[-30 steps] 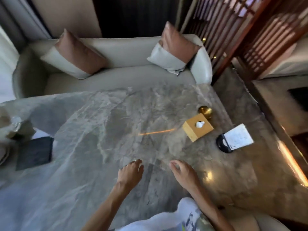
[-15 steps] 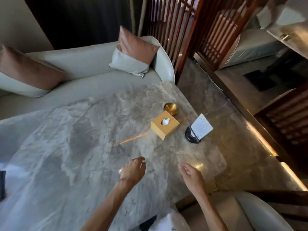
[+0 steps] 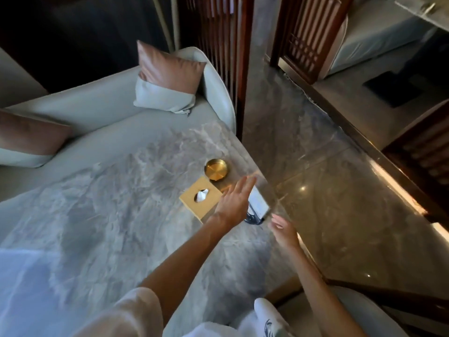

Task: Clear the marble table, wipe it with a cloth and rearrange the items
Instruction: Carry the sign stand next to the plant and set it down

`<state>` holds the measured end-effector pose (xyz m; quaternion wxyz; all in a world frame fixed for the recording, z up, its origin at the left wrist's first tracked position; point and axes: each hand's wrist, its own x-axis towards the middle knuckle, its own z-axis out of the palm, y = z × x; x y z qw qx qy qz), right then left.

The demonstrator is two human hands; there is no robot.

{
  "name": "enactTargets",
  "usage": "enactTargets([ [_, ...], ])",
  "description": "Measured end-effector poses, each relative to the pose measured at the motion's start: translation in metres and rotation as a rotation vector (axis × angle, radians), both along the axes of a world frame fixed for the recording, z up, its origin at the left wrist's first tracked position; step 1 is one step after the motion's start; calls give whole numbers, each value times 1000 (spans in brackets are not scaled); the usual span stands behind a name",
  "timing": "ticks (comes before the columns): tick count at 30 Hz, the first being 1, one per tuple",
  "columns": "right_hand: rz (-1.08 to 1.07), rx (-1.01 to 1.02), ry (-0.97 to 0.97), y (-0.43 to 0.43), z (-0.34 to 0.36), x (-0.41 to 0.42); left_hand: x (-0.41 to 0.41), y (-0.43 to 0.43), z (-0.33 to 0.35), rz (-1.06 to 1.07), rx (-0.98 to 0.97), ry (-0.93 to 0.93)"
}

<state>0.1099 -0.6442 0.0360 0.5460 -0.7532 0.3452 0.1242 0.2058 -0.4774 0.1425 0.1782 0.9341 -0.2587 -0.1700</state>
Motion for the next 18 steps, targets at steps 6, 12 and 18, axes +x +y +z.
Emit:
enactTargets([
  [6, 150, 22, -8, 6, -18, 24, 41, -41, -11, -543, 307, -318],
  [12, 169, -128, 32, 8, -31, 31, 52, -50, -22, -608, 411, -212],
  [18, 196, -162, 14, 5, -32, 29, 53, -49, -21, -603, 375, -234],
])
